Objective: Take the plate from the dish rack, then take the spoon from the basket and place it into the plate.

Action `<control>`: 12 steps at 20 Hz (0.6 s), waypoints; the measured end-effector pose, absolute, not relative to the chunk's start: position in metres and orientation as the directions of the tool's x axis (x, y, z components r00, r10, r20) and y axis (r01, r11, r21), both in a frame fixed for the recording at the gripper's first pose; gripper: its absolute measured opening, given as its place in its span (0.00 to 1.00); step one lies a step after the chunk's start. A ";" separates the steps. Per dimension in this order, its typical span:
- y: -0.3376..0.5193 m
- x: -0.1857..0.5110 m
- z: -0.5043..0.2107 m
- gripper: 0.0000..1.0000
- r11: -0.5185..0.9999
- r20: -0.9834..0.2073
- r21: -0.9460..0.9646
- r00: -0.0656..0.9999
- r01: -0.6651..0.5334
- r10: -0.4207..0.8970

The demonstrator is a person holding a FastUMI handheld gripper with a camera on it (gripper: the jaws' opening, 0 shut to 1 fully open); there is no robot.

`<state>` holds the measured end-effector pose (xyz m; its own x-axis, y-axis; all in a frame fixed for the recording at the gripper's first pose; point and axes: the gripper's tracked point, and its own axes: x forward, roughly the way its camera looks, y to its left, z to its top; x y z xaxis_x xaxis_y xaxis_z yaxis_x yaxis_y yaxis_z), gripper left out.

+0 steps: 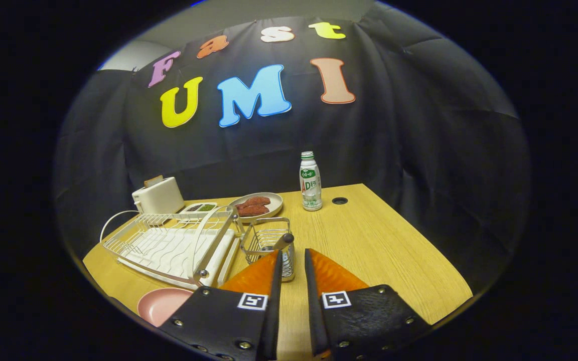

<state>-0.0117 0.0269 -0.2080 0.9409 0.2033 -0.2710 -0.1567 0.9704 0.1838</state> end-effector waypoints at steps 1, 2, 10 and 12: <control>0.031 -0.007 -0.210 0.26 0.968 -0.265 0.189 0.941 -0.165 0.212; 0.033 -0.001 -0.211 0.26 0.965 -0.257 0.198 0.940 -0.174 0.222; 0.049 0.040 -0.208 0.26 0.950 -0.190 0.234 0.948 -0.208 0.254; 0.050 0.049 -0.208 0.26 0.950 -0.179 0.235 0.952 -0.204 0.249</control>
<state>0.0487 0.0502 -0.2078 0.9518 0.2490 -0.1794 -0.2042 0.9502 0.2352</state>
